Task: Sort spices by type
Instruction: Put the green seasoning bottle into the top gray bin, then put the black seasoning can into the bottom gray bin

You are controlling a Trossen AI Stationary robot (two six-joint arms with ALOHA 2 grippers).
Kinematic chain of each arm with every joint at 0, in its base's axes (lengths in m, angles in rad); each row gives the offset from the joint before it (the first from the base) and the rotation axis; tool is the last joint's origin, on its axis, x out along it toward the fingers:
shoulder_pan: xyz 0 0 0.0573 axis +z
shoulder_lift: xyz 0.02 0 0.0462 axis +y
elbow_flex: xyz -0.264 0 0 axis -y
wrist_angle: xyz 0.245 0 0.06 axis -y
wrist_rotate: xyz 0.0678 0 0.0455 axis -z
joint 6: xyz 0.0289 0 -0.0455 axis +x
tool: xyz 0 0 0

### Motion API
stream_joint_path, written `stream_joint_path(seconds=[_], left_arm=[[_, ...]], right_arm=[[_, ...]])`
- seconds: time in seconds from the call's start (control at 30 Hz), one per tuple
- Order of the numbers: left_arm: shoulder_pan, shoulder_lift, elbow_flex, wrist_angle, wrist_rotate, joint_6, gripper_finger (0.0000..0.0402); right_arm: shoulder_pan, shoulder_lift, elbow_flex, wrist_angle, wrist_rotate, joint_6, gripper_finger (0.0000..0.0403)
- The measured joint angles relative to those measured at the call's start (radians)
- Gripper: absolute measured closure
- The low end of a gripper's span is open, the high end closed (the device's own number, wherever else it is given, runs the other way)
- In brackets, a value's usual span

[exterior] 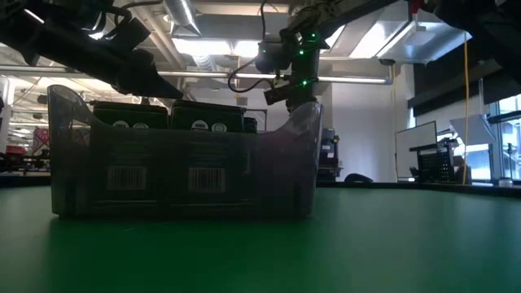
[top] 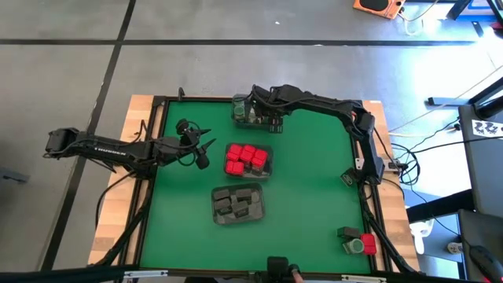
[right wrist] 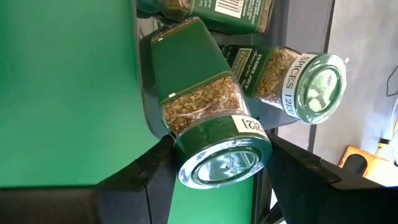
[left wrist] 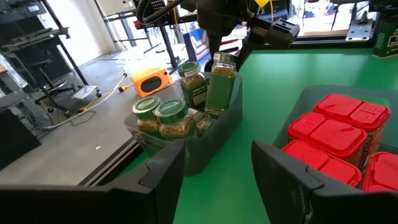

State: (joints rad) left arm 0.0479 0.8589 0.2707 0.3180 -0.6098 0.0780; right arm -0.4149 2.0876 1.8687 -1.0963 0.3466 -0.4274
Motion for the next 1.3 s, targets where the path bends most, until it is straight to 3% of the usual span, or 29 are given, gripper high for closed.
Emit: stream_joint_path(seconds=[0.4, 0.7, 0.97, 1.3], left_arm=[[0.000, 0.000, 0.000, 0.000, 0.000, 0.000, 0.0219], [0.000, 0.000, 0.000, 0.000, 0.000, 0.000, 0.0219], [0.000, 0.000, 0.000, -0.001, 0.000, 0.000, 0.0219], [0.000, 0.000, 0.000, -0.001, 0.006, 0.000, 0.0219]], right_arm=[[0.000, 0.000, 0.000, 0.008, -0.034, 0.000, 0.0186], [0.000, 0.000, 0.000, 0.033, -0.033, -0.003, 0.0142], [0.003, -0.003, 0.000, 0.050, -0.033, -0.004, 0.0133], [0.057, -0.113, -0.001, -0.053, -0.094, 0.059, 0.0132]])
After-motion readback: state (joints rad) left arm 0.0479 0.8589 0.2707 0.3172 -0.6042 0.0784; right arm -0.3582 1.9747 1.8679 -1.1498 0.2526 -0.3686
